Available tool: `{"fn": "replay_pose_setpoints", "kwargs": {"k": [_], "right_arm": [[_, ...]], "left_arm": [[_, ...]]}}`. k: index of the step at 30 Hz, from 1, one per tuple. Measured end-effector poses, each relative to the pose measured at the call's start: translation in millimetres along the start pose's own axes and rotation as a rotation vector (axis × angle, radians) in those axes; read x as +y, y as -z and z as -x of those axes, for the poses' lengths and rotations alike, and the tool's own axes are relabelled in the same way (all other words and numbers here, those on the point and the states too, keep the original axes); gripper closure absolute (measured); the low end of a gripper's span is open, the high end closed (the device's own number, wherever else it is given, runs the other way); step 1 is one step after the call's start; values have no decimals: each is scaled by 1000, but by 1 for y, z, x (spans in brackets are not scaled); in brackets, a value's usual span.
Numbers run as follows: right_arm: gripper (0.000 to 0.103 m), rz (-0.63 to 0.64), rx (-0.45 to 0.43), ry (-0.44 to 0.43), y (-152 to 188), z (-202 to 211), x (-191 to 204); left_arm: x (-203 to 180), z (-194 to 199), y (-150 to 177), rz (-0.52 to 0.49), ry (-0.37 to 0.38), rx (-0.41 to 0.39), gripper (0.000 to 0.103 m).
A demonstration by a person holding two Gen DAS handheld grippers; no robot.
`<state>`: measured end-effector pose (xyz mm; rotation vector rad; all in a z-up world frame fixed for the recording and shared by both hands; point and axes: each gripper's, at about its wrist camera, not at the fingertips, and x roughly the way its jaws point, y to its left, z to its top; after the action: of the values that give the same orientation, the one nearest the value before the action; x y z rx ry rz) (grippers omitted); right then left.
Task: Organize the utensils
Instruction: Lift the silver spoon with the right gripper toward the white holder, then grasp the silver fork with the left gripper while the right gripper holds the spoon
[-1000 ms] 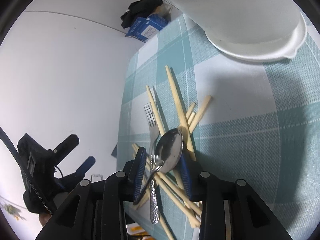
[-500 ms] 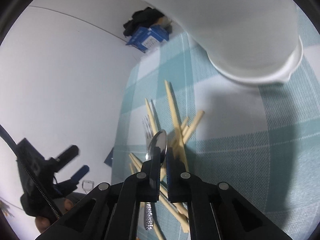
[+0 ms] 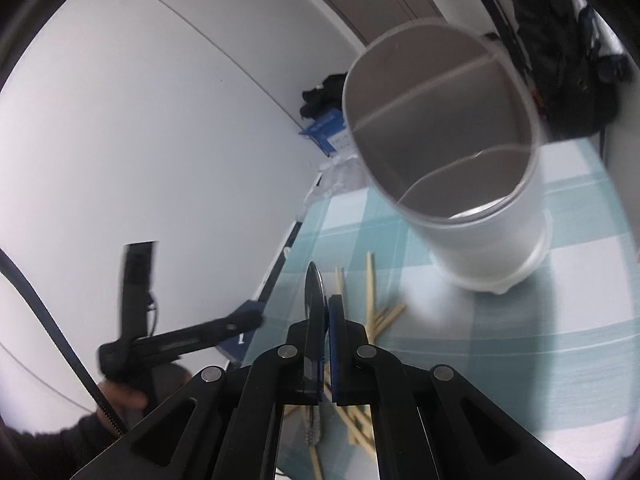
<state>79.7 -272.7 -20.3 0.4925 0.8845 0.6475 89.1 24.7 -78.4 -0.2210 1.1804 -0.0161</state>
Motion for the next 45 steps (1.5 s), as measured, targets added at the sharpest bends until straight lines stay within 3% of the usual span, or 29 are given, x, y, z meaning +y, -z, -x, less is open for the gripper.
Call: {"fn": "replay_pose_setpoints", "kwargs": {"k": [4,9,12,15,19,22,24,34,45], "right_arm": [[102,-5,-48,-3,-4,20,-7],[102,47,-99,30,-5,38,0],[102,71,-120,46,-1,46,3],[102,72,-128,56,4,59,1],[102,62,-136,59,3,73,-5],[102,70,-143,61,5,80,-3],[102,77,-142,57,6,81,-2],[102,131,-153,121,7,81,4],[102,209,-164,170,12,75,18]], "left_arm": [[-10,-22,-5,-32,-23,77,1],[-17,-34,-8,-37,-73,114,9],[-24,-43,-9,-53,-93,153,28],[-34,-44,-10,-96,-159,150,37],[-35,-40,-12,-60,-169,126,50],[-39,-42,-16,-39,-175,121,66],[-42,-42,-18,-42,-167,125,84],[-37,-39,-27,56,-118,80,86],[-46,27,-20,61,-4,-176,86]]}}
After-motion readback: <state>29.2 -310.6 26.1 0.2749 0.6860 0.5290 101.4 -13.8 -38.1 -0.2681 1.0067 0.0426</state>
